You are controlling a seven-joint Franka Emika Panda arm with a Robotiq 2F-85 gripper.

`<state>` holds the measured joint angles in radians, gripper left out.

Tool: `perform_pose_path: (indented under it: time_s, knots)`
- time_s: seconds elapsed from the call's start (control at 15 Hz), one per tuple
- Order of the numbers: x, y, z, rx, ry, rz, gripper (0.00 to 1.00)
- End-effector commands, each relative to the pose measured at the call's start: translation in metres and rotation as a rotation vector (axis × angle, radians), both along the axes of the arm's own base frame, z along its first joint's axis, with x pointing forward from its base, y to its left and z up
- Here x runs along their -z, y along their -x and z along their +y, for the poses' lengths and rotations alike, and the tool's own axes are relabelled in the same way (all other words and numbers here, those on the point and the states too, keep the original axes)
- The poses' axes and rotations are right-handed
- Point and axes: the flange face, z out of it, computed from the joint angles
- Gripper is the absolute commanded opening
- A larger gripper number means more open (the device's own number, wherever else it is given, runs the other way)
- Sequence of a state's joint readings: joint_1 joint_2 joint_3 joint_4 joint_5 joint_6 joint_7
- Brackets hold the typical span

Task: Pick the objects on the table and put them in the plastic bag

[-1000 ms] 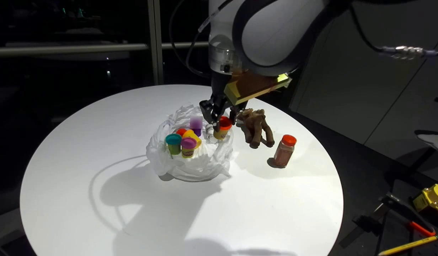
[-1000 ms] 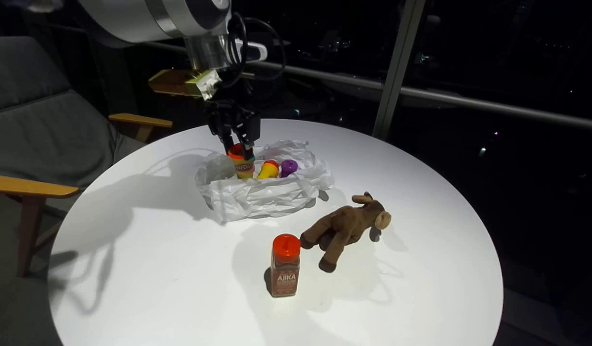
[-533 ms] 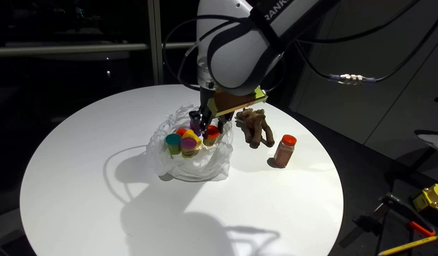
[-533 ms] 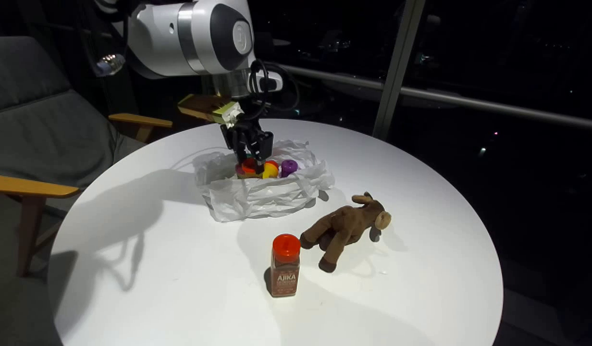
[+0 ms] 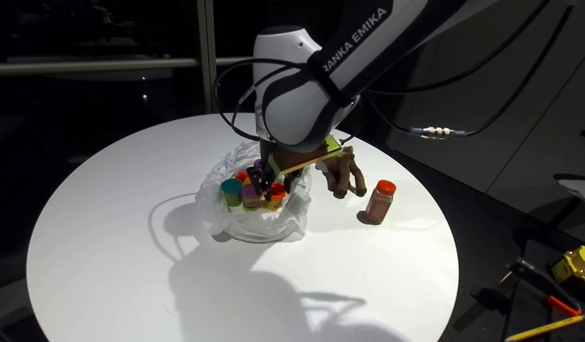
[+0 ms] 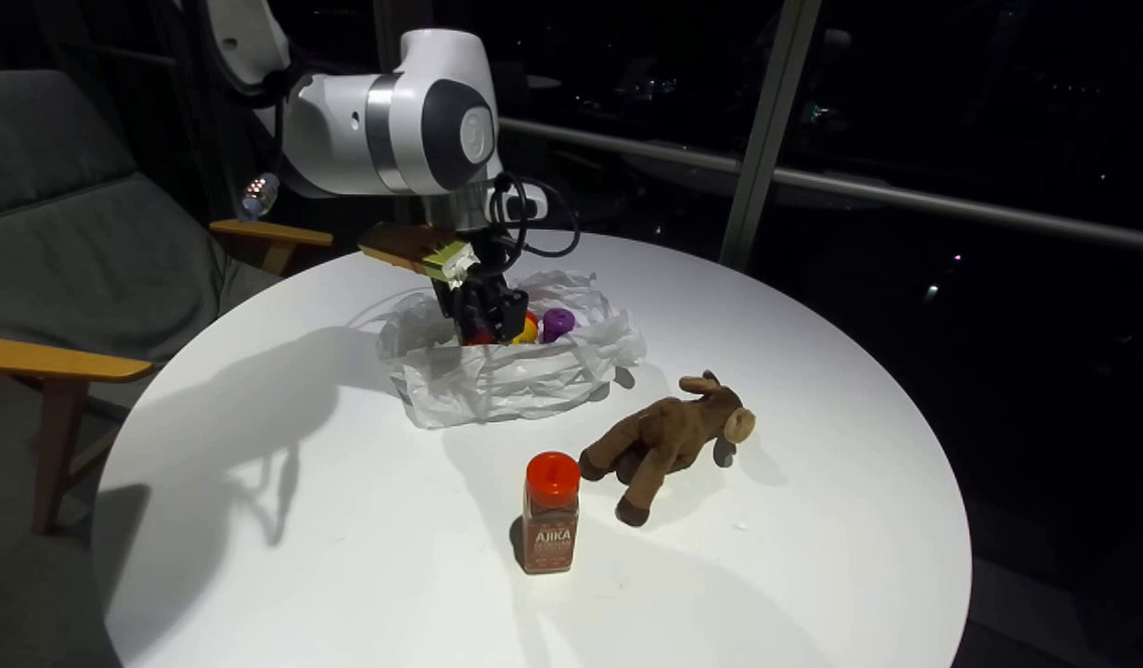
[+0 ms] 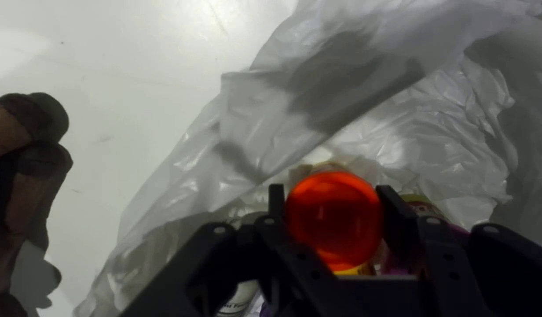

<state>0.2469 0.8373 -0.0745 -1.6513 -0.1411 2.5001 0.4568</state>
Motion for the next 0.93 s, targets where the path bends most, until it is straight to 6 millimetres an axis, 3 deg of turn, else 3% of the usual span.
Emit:
perform_pose_path:
  time_s: [0.0, 0.07, 0.13, 0.2, 0.4, 0.6, 0.87]
  knots:
    - [-0.004, -0.021, 0.008, 0.009, 0.001, -0.052, 0.28]
    - [-0.004, -0.024, 0.008, 0.01, 0.011, -0.066, 0.28]
    - [-0.006, -0.025, 0.008, 0.005, 0.021, -0.068, 0.78]
    - [-0.008, -0.025, 0.007, 0.008, 0.027, -0.067, 0.81]
    - [-0.034, -0.016, 0.0, 0.009, 0.045, -0.035, 0.99]
    - [-0.071, -0.004, -0.016, 0.04, 0.061, -0.048, 1.0]
    - [-0.118, 0.035, -0.053, 0.093, 0.07, -0.044, 1.0]
